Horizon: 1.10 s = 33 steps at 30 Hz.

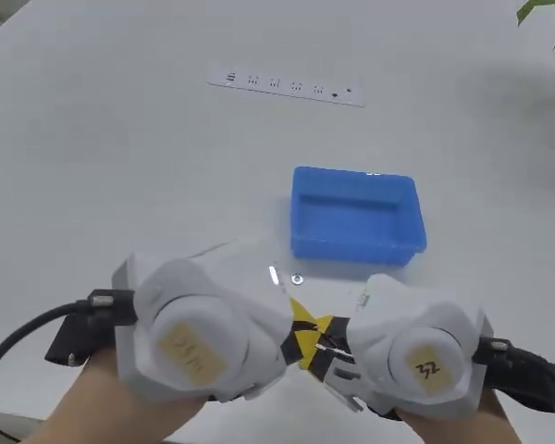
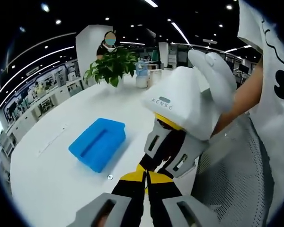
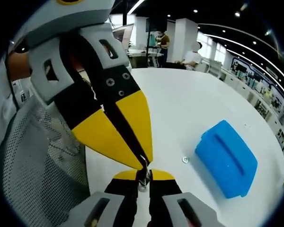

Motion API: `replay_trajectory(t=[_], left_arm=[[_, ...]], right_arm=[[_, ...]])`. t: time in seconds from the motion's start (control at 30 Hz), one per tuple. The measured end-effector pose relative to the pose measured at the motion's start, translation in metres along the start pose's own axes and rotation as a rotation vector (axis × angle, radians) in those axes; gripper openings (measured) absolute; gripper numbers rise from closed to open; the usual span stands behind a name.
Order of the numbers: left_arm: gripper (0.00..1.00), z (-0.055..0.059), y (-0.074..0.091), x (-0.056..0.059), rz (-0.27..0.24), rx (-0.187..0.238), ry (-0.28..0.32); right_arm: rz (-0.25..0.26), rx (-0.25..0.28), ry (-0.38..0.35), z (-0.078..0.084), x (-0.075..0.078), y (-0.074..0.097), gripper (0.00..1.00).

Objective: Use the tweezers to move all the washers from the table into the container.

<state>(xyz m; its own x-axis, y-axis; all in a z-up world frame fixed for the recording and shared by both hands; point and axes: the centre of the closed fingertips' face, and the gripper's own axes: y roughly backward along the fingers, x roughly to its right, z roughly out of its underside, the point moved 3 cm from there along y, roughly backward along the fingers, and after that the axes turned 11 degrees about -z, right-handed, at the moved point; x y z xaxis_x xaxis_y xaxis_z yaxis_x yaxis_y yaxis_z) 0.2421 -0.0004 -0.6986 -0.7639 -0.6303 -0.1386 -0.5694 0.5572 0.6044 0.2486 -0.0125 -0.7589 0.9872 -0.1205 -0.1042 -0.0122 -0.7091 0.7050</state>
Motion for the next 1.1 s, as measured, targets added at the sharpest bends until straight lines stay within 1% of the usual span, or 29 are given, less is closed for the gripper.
replay_trajectory(t=[0.03,0.07,0.13,0.17,0.23,0.27,0.3,0.33,0.37,0.4,0.43,0.47,0.5,0.53,0.6,0.67,0.7,0.8,0.87,0.9,0.93,1.0,1.1], left_arm=[[0.0,0.0,0.0,0.0,-0.001,0.003,0.043],[0.0,-0.001,-0.001,-0.001,-0.007,0.004,0.073],[0.0,-0.002,0.002,-0.001,-0.008,0.021,0.088],[0.0,-0.002,0.004,-0.003,-0.027,0.027,0.123],[0.09,-0.004,0.008,-0.008,-0.065,0.049,0.161],[0.14,-0.004,0.012,-0.009,-0.072,0.061,0.187],[0.17,-0.002,0.016,-0.009,-0.073,0.061,0.197],[0.18,0.001,0.02,-0.011,-0.1,0.063,0.22],[0.22,0.002,0.023,-0.013,-0.122,0.069,0.235],[0.29,0.005,0.026,-0.014,-0.134,0.065,0.25],[0.33,0.01,0.031,-0.017,-0.168,0.06,0.271],[0.39,0.011,0.035,-0.02,-0.2,0.074,0.28],[0.5,0.013,0.039,-0.022,-0.23,0.083,0.304],[0.59,0.014,0.044,-0.025,-0.26,0.101,0.352],[0.75,0.016,0.053,-0.03,-0.292,0.135,0.423],[0.81,0.02,0.06,-0.036,-0.337,0.15,0.453],[0.85,0.024,0.065,-0.041,-0.376,0.16,0.472],[0.91,0.038,0.071,-0.046,-0.432,0.139,0.489],[0.99,0.045,0.075,-0.051,-0.473,0.136,0.496],[0.98,0.05,0.078,-0.053,-0.504,0.12,0.49],[0.99,0.051,0.079,-0.055,-0.52,0.123,0.477],[0.99,0.055,0.082,-0.059,-0.572,0.115,0.459],[0.99,0.056,0.082,-0.062,-0.604,0.157,0.497]], right_arm=[[0.002,0.003,-0.006,0.0,0.0,0.001,0.04],[0.004,0.005,-0.006,0.0,0.0,0.001,0.04],[0.006,0.011,-0.016,0.001,0.001,0.002,0.04],[0.009,0.014,-0.022,0.001,0.002,0.004,0.04],[0.018,0.022,-0.024,-0.001,0.003,0.007,0.04],[0.021,0.028,-0.028,-0.002,0.004,0.009,0.04],[0.02,0.032,-0.033,-0.003,0.005,0.011,0.04],[0.023,0.041,-0.039,-0.005,0.006,0.014,0.04],[0.026,0.047,-0.042,-0.007,0.007,0.017,0.04],[0.028,0.051,-0.045,-0.008,0.008,0.019,0.04],[0.033,0.061,-0.046,-0.011,0.01,0.023,0.04],[0.036,0.069,-0.048,-0.013,0.012,0.026,0.04],[0.04,0.077,-0.053,-0.015,0.014,0.029,0.04],[0.047,0.086,-0.058,-0.018,0.018,0.034,0.04],[0.06,0.103,-0.067,-0.024,0.024,0.042,0.04],[0.066,0.125,-0.082,-0.03,0.03,0.048,0.04],[0.073,0.147,-0.088,-0.034,0.034,0.053,0.04],[0.1,0.18,-0.098,-0.044,0.049,0.063,0.04],[0.112,0.195,-0.104,-0.05,0.059,0.068,0.04],[0.128,0.208,-0.104,-0.054,0.066,0.07,0.04],[0.137,0.212,-0.103,-0.057,0.07,0.072,0.04],[0.156,0.222,-0.106,-0.062,0.081,0.073,0.04],[0.184,0.243,-0.111,-0.071,0.096,0.074,0.04]])
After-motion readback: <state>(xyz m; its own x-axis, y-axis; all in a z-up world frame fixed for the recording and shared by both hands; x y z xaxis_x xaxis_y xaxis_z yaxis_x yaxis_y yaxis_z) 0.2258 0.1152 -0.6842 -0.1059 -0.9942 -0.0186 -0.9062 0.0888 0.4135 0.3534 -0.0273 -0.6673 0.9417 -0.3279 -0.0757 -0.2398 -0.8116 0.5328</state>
